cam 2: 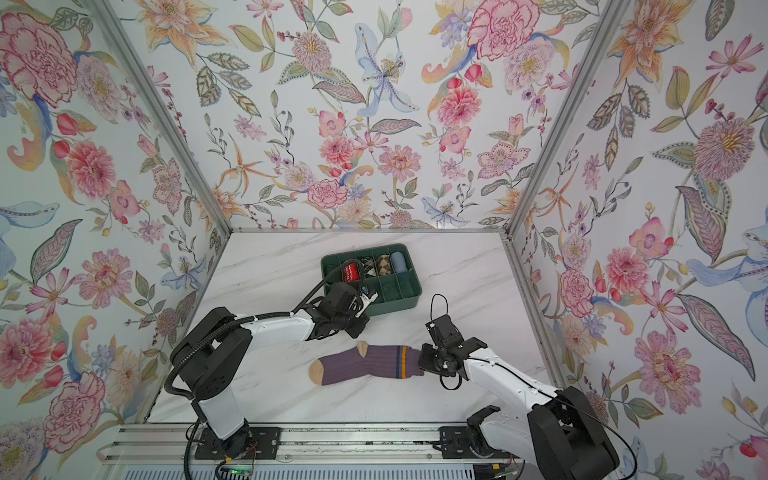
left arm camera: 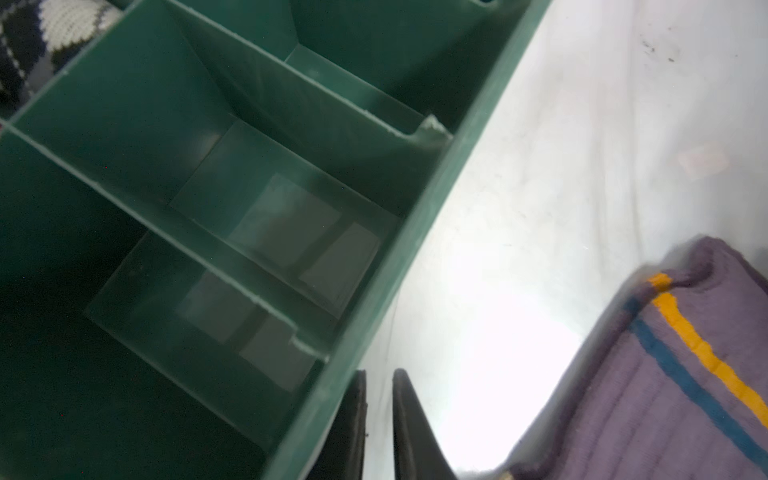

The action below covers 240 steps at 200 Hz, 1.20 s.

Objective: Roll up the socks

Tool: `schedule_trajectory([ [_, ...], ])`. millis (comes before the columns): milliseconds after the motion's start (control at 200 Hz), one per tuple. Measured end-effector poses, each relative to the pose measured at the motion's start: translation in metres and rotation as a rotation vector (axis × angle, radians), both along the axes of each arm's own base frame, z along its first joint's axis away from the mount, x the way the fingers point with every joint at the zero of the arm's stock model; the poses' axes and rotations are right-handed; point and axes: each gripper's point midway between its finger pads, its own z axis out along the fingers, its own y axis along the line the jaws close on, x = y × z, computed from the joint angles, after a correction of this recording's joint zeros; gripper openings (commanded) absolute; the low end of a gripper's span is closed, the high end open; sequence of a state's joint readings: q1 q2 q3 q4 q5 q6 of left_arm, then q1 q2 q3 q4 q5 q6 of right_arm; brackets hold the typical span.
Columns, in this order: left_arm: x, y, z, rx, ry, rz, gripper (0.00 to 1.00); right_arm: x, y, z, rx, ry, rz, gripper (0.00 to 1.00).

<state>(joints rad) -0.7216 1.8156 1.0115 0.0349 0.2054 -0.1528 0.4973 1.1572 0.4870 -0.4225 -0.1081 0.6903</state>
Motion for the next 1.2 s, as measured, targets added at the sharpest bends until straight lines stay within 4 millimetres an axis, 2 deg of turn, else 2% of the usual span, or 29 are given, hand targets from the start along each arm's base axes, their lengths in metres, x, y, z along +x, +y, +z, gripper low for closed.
schedule_trajectory([
  [425,0.032,-0.03,0.008,-0.103,-0.04,-0.032,0.17,0.007,0.005,0.0,0.027,-0.013,-0.009,0.42],
  [831,0.063,-0.038,0.015,-0.165,-0.074,-0.025,0.17,0.009,0.005,0.0,0.035,-0.018,-0.02,0.4],
  [1051,0.057,-0.044,0.025,-0.216,-0.055,-0.047,0.17,0.011,0.006,-0.001,0.058,-0.032,-0.037,0.33],
  [1151,0.044,-0.038,0.038,-0.239,-0.046,-0.054,0.17,0.011,0.008,-0.001,0.073,-0.034,-0.04,0.31],
  [1201,0.036,-0.034,0.051,-0.255,-0.053,-0.059,0.17,0.01,0.009,-0.001,0.08,-0.036,-0.04,0.3],
])
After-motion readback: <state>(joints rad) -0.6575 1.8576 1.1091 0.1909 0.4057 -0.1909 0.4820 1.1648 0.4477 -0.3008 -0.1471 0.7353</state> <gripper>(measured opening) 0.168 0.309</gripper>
